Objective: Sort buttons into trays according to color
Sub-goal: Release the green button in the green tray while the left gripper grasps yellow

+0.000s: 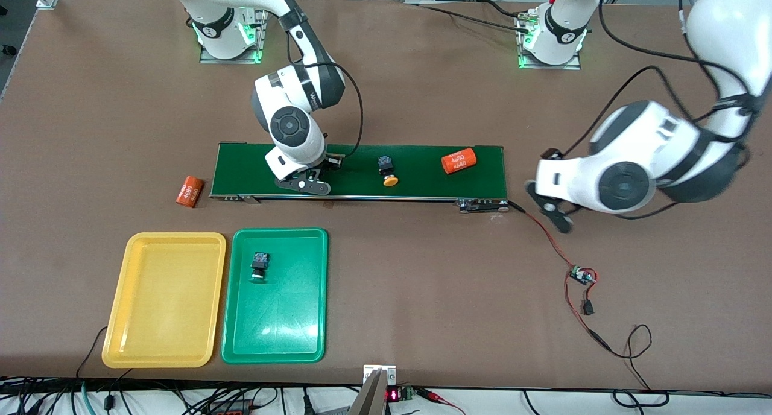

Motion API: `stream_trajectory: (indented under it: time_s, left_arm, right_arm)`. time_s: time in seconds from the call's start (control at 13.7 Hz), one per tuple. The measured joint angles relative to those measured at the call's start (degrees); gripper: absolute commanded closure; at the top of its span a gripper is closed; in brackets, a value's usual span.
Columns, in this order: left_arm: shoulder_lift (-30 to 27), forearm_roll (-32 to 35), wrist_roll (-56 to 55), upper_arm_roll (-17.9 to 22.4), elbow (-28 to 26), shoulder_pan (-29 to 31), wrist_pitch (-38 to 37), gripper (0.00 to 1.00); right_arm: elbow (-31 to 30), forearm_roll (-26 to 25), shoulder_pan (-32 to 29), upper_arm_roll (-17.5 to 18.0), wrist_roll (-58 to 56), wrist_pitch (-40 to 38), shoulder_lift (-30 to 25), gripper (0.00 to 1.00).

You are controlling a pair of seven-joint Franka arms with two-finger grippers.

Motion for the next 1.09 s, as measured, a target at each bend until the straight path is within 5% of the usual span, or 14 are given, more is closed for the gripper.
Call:
stream_trajectory:
  time_s: [0.44, 0.95, 1.09]
  left_arm:
    - [-0.5, 5.5, -11.0, 2.3, 3.1, 7.4, 0.5, 0.00]
    - [-0.5, 5.5, -12.3, 4.6, 8.2, 6.7, 1.1, 0.00]
    - [-1.3, 3.0, -12.6, 8.6, 9.6, 3.6, 1.1, 0.00]
  right_arm:
    - [10.4, -0.8, -5.6, -0.9, -0.9, 0.1, 3.8, 0.82]
    - [25.3, -2.0, -12.8, -1.0, -9.6, 2.4, 19.5, 0.82]
    - [26.6, -2.0, -14.1, -1.0, -12.9, 6.3, 21.9, 0.82]
